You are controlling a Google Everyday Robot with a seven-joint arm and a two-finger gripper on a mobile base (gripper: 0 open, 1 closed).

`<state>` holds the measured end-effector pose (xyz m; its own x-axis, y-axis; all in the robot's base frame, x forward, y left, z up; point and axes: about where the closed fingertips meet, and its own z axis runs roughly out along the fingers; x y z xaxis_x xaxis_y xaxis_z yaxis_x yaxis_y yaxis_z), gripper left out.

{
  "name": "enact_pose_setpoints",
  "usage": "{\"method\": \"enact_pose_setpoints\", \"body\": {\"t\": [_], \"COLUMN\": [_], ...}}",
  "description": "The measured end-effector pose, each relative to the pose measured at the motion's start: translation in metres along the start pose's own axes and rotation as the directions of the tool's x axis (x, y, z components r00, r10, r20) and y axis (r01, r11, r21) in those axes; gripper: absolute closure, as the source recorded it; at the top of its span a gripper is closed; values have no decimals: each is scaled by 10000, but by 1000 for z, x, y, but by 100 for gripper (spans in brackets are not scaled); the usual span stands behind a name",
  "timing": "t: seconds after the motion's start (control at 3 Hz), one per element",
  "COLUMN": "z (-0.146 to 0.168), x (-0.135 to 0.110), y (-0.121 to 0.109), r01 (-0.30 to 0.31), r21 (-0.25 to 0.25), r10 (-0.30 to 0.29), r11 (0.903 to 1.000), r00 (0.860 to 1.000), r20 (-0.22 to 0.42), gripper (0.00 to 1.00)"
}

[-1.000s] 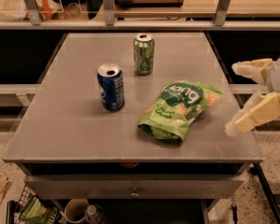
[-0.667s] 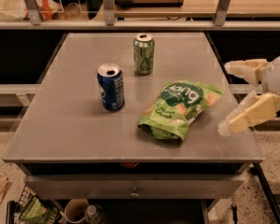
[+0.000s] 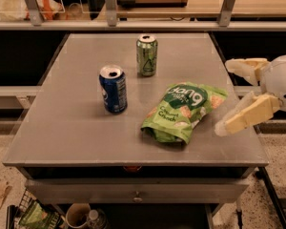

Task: Knock pepsi can over

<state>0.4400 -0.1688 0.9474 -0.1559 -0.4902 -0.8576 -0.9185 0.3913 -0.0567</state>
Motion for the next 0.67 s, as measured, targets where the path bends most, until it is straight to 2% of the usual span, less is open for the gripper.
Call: {"method": "enact_pose_setpoints", "body": {"t": [0.33, 0.67], "z": [21, 49], "x": [-15, -36], "y": [-4, -12], "r01": [432, 651], "r21": [485, 769], "r10": [-458, -741], "r11": [9979, 9949], "r00": [9975, 9899], "r20": [534, 1209], "gripper": [0, 0]}}
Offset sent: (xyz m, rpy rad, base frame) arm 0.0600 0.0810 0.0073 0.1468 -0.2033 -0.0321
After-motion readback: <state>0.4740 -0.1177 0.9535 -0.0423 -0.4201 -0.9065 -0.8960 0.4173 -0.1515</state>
